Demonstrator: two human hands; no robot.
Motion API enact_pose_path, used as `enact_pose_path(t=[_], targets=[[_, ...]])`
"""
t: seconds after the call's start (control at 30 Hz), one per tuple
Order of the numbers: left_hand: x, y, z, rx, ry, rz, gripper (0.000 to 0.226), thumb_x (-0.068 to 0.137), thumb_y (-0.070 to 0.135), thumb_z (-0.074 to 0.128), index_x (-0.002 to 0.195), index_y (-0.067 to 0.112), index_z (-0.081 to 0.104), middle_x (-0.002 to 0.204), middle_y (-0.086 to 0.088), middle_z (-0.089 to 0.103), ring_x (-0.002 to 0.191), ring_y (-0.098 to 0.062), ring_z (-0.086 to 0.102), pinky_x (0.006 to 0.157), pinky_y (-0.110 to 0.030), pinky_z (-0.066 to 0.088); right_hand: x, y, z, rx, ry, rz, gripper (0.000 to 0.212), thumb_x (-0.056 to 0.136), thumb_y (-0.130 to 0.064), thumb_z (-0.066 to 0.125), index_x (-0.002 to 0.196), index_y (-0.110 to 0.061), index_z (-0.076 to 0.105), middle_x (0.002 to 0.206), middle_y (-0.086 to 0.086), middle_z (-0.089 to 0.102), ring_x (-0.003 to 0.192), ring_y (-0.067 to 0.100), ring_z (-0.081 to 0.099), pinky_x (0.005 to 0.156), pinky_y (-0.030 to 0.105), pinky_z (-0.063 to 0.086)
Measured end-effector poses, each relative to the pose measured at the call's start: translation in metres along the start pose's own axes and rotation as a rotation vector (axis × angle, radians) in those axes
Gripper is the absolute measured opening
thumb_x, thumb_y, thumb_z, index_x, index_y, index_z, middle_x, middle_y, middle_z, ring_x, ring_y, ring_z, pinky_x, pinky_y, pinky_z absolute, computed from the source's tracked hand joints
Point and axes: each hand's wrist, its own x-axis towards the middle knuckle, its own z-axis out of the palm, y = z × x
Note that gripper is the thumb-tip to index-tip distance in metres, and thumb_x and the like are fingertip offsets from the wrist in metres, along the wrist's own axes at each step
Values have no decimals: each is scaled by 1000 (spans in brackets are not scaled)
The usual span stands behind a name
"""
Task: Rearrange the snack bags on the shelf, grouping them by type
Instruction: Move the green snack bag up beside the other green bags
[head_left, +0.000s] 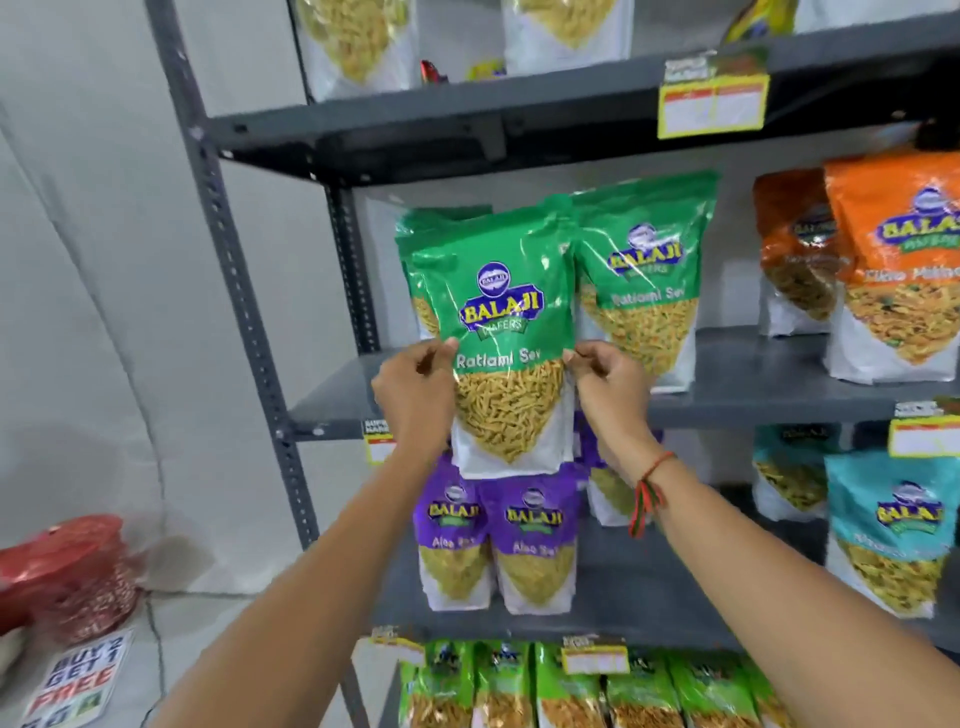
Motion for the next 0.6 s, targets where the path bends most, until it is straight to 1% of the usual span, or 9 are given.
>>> enact_pose_path(t=[0.07, 0.17, 0.23, 0.3, 0.37, 0.43, 0.53, 0.57, 0.6], targets=[[31, -1, 0, -22, 23, -10, 29, 85, 36, 67, 68, 12, 69, 47, 1, 46, 46, -3, 40, 58, -27, 38, 26, -6, 27, 9, -18, -32, 14, 80, -27, 66, 87, -17, 72, 84, 8, 74, 76, 15, 64, 74, 35, 52], [65, -8, 4, -27, 30, -59, 27, 87, 30, 68, 65, 15, 68, 47, 9, 48, 43, 0, 38, 53, -24, 36, 56, -4, 59, 13, -60, -44, 10, 82, -25, 66, 87, -17, 71, 83, 5, 73, 77, 15, 64, 72, 30, 52], [82, -17, 8, -42, 33, -75, 26, 87, 30, 68, 64, 17, 68, 49, 7, 51, 47, -4, 43, 55, -25, 37, 70, 2, 74, -3, -75, -47, 11, 83, -23, 66, 88, -15, 72, 84, 5, 73, 78, 15, 65, 74, 29, 51], [93, -27, 11, -18, 33, -83, 18, 87, 31, 68, 74, 20, 74, 58, 6, 61, 58, -10, 53, 62, -26, 43, 78, 11, 87, 15, -89, -38, 12, 83, -20, 66, 88, -11, 72, 84, 8, 74, 78, 16, 66, 75, 30, 52], [101, -35, 15, -11, 32, -99, 16, 87, 31, 68, 83, 18, 77, 62, 9, 64, 63, -10, 56, 65, -26, 44, 81, 18, 94, 20, -100, -23, 14, 83, -19, 66, 91, -9, 73, 85, 8, 74, 80, 17, 67, 75, 31, 53], [105, -41, 17, -7, 27, -105, 16, 87, 31, 68, 84, 18, 77, 61, 11, 63, 61, -10, 56, 61, -24, 43, 82, 22, 98, 0, -102, -24, 15, 84, -19, 66, 94, -11, 72, 86, 6, 74, 81, 16, 67, 75, 28, 52], [107, -46, 18, -31, 6, -114, 16, 87, 30, 68, 89, 16, 77, 61, 13, 63, 57, -3, 53, 58, -15, 43, 80, 27, 100, 12, -107, -18, 15, 85, -19, 65, 95, -10, 72, 88, 7, 74, 83, 18, 68, 77, 29, 54], [108, -48, 18, -45, -11, -110, 16, 87, 29, 68, 88, 16, 77, 61, 13, 64, 56, -1, 53, 59, -14, 44, 79, 28, 100, 16, -108, -15, 15, 85, -19, 65, 95, -10, 72, 88, 8, 74, 84, 18, 68, 77, 29, 54], [109, -49, 17, -56, -30, -105, 15, 87, 30, 68, 85, 18, 77, 61, 11, 65, 57, -2, 54, 63, -18, 47, 77, 28, 100, 14, -107, -13, 16, 85, -20, 64, 96, -11, 72, 89, 7, 74, 84, 17, 68, 76, 28, 53]])
